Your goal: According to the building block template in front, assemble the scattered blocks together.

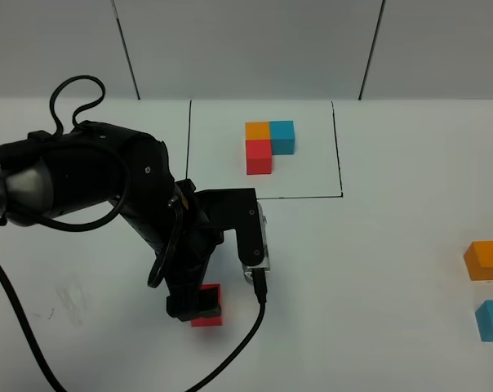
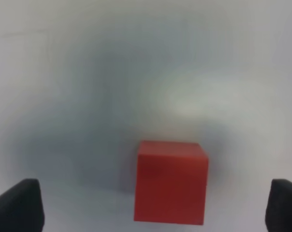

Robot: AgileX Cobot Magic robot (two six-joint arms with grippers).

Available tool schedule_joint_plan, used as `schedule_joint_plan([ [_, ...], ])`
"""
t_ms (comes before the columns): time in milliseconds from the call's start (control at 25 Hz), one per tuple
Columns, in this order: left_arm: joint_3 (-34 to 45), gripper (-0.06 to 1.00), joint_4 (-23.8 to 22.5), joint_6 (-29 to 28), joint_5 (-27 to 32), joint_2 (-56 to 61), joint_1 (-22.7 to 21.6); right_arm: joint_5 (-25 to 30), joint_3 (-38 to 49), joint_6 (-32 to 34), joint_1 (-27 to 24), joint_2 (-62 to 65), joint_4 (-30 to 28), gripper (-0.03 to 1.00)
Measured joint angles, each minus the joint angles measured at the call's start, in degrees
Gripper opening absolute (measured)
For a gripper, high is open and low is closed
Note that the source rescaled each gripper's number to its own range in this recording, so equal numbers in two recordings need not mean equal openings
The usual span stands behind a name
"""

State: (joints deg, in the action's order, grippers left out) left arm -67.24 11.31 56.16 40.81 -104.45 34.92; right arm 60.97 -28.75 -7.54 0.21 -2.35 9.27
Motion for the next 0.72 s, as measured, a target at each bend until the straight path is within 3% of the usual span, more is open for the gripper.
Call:
schedule_joint_plan([
  [200, 0.0, 0.79, -0.05, -2.29, 1.36, 0.0, 0.0, 0.0, 0.0, 0.0, 0.0, 0.0, 0.0, 0.0],
  [360, 0.0, 0.54, -0.05, -3.96, 2.22, 0.0, 0.0, 0.0, 0.0, 0.0, 0.0, 0.0, 0.0, 0.0],
  [560, 0.0, 0.12, -0.05, -4.39, 3.55, 0.49, 0.0, 0.0, 0.0, 0.0, 0.0, 0.0, 0.0, 0.0],
  [720, 0.0, 0.02, 0.0, -4.45, 3.64, 2.74, 0.0, 0.0, 0.0, 0.0, 0.0, 0.0, 0.0, 0.0],
])
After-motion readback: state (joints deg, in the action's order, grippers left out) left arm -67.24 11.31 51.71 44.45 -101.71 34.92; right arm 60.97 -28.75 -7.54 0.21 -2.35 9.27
